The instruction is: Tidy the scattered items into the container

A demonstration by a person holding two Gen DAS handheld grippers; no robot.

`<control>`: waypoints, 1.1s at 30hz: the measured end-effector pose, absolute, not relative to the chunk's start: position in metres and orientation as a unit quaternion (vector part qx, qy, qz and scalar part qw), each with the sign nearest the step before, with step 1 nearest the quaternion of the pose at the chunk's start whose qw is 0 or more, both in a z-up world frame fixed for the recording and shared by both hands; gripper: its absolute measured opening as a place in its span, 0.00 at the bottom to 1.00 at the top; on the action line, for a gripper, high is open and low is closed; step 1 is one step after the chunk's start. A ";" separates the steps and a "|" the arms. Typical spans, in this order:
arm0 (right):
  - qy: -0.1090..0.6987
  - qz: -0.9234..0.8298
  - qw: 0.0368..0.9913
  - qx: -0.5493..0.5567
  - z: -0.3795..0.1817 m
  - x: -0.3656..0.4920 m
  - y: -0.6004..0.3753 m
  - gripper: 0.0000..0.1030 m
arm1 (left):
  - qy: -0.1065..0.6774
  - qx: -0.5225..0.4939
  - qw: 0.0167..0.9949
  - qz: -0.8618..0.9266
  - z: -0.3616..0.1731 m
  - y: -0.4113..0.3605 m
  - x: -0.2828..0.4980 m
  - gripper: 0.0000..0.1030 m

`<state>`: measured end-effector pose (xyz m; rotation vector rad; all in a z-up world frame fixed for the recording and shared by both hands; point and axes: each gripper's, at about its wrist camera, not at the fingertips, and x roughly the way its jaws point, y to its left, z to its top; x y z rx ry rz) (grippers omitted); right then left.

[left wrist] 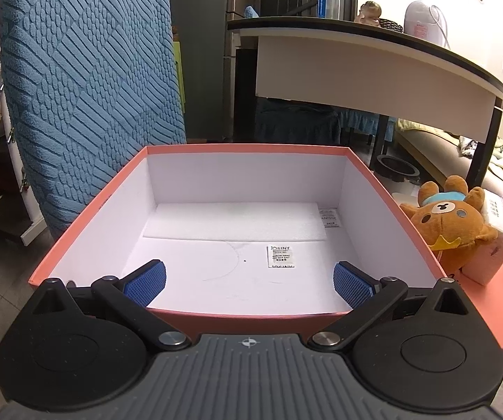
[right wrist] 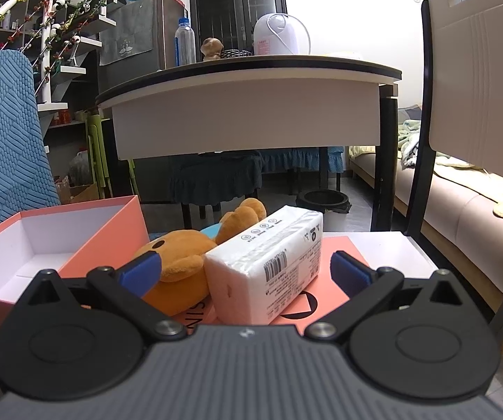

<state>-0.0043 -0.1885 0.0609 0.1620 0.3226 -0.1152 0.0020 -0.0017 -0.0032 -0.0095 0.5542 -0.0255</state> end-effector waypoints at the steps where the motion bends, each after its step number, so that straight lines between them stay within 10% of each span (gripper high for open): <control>1: 0.160 -0.058 0.982 0.081 0.061 -0.004 -0.189 1.00 | 0.273 -0.005 0.962 -0.013 -0.003 -0.001 0.002 1.00; 33: 0.150 -0.072 0.981 0.096 0.063 -0.012 -0.201 1.00 | 0.226 0.035 0.970 -0.084 0.004 -0.054 0.003 1.00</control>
